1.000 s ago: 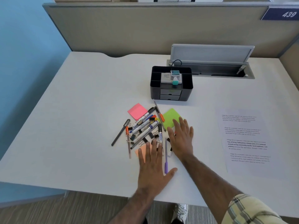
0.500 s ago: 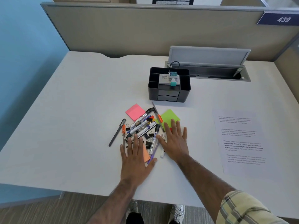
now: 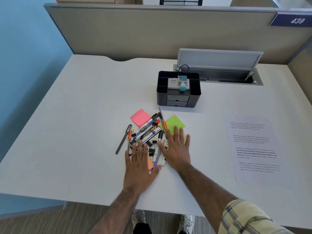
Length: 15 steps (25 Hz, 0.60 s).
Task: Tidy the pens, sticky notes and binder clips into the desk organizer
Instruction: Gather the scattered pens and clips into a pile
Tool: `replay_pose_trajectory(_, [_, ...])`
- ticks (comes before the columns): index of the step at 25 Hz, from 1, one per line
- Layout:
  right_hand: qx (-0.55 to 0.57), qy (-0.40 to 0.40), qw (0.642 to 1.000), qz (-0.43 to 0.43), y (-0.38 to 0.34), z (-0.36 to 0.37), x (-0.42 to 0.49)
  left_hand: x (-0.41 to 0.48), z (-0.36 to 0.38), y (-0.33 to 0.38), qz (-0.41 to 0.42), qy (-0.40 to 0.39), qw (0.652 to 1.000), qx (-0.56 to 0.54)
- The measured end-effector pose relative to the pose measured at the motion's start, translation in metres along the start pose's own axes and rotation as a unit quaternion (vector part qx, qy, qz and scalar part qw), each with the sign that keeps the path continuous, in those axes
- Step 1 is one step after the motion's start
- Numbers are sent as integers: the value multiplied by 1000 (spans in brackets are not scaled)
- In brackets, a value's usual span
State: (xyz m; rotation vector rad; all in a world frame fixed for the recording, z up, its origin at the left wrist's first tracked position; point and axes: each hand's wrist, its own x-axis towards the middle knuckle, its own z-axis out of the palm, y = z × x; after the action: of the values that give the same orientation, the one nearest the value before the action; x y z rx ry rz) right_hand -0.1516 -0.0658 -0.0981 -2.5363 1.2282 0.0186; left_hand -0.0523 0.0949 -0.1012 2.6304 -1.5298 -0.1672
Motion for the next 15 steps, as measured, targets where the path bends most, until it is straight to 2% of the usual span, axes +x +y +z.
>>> replay_pose_trajectory(5, [27,-1,999,-21,-4,-1,1,0,0,-6,0,-2,1000,-2])
replay_pose_trajectory(8, [75,37,996,-18,22,-13,-2,1,-3,1,18,23,999,-16])
replay_pose_trajectory(12, [79,108,989,66,110,-38,-26,15,-15,46,66,71,993,-72])
replay_pose_trajectory(15, [34,101,985,134,191,-56,-55,27,-17,98,138,63,984,-91])
